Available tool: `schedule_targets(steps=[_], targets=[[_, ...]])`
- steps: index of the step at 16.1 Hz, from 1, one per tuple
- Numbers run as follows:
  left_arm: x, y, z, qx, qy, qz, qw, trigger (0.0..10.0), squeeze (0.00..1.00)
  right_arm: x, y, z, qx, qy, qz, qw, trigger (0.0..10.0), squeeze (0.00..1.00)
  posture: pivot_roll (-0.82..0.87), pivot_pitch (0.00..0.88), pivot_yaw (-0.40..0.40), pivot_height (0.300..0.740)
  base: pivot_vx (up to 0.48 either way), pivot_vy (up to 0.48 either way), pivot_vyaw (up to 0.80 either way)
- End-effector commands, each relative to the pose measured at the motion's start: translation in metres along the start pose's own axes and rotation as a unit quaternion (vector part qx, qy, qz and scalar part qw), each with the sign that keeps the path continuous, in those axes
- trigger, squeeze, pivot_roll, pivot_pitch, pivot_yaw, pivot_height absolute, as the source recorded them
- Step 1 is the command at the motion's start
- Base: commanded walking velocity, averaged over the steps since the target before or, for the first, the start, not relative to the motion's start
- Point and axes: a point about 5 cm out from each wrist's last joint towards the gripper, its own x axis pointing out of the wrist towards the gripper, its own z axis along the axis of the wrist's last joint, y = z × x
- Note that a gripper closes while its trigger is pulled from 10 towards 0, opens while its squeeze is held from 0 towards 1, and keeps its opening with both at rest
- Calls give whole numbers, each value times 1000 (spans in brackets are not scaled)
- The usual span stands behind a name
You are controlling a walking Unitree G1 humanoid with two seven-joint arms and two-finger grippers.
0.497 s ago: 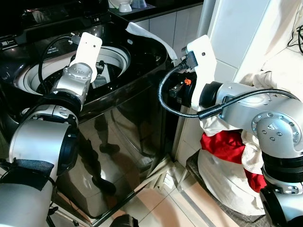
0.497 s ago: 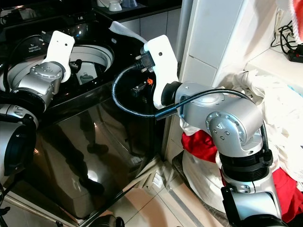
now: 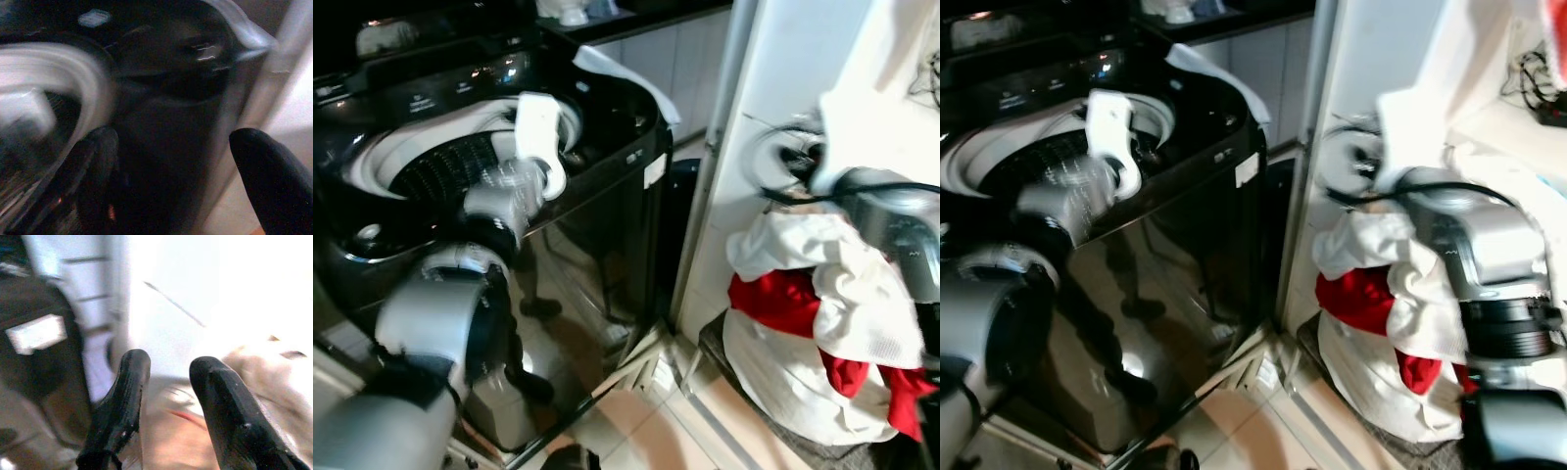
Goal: Clothes washing
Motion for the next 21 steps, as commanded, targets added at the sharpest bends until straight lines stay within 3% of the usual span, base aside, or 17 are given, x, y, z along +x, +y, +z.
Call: schedule_targets(steps=[1,3,4,6,7,8,9,11,14,16,18,19,21], targets=[[-5,-10,10,7,-37,-60,998,10000,0,2,-25,1,0,-13,-51,999,10000,1000,-25,0,72,740,0,0,0],[-11,-17,5,37,-54,-64,996,10000,0,5,-40,-2,3,-11,-76,997,10000,1000,-24,0,71,740,0,0,0],[-19,-26,2,55,-93,-68,992,10000,0,9,-55,-8,-2,3,-94,996,10000,1000,-22,0,70,740,0,0,0],[-29,-41,2,53,-119,-92,987,10000,0,13,-74,-15,1,14,-115,993,10000,1000,-20,0,71,740,0,0,0],[-36,-51,4,71,-136,-98,983,10000,0,14,-84,-16,9,15,-129,991,10000,1000,-14,0,70,740,0,0,0],[-38,-53,6,82,-144,-99,981,10000,0,13,-87,-16,8,16,-130,991,10000,1000,-13,0,69,740,0,0,0],[-42,-58,6,90,-136,-130,978,10000,0,11,-90,-13,10,14,-125,992,10000,1000,-13,0,70,740,0,0,0],[-57,-64,7,54,-136,-211,966,10000,0,5,-101,-16,2,23,-130,991,10000,1000,-17,0,77,740,0,0,0],[-76,-67,9,59,-143,-258,954,10000,0,-17,-93,-5,-33,1,-36,999,10000,1000,-2,0,67,740,0,0,0],[-96,-70,1,76,-118,-326,935,10000,0,-54,-85,-1,-100,17,73,992,10000,1000,-10,0,74,740,0,0,0],[-105,-71,-4,76,-102,-357,925,10000,0,-79,-85,0,-145,40,119,981,10000,1000,-25,0,89,740,0,0,0],[-105,-72,-5,75,-98,-363,924,10000,0,-89,-88,0,-165,60,125,976,10000,1000,-30,0,93,740,0,0,0],[-100,-76,-4,77,-98,-361,924,10000,0,-86,-110,-2,-171,65,18,983,10000,1000,-40,0,99,740,0,0,0]])
